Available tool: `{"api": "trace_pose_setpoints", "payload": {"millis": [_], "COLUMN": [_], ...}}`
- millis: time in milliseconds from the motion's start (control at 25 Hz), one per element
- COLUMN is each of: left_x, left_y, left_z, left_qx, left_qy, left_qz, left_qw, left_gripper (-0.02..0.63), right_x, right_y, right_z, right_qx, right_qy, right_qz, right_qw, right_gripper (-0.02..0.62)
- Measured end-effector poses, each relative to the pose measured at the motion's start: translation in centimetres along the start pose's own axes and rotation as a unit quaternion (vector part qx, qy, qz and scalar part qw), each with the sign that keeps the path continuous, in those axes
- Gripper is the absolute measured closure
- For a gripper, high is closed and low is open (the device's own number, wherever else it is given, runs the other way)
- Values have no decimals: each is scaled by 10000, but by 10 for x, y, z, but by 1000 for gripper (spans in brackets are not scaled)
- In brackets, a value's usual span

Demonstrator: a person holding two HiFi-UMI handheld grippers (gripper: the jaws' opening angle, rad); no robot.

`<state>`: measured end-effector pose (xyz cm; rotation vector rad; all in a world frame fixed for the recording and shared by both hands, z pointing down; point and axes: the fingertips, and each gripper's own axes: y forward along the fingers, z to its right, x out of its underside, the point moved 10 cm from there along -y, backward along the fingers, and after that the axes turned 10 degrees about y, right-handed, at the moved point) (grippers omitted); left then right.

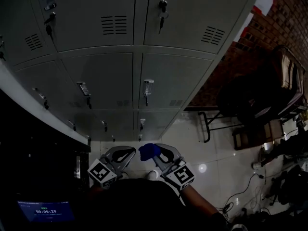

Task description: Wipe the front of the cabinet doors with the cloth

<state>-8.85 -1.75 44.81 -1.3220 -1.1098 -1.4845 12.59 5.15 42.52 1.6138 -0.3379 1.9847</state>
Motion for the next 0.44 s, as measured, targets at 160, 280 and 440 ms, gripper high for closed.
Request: {"api": "trace_pose_setpoints", "payload": {"millis": [160,280,440], "left_x": [-8,-11,-4], "left_y": [-1,-1,-5], "left_z": [4,7,9], "left_qx": [28,57,43], "left_qy": [-3,-15,-85], "left_qz": [21,-25,-121], "left_qw": [10000,10000,9999], "left_gripper": [606,606,606], "right_x": [3,-1,0], "right_y": [-1,-4,-6], "right_z": [-1,-4,-8], "right_qx": [-73,-58,-52], "right_qy": [-90,7,49], "right_qz": [33,13,-14], "right_qw": [9999,10000,10000], "right_gripper": [528,528,528]}}
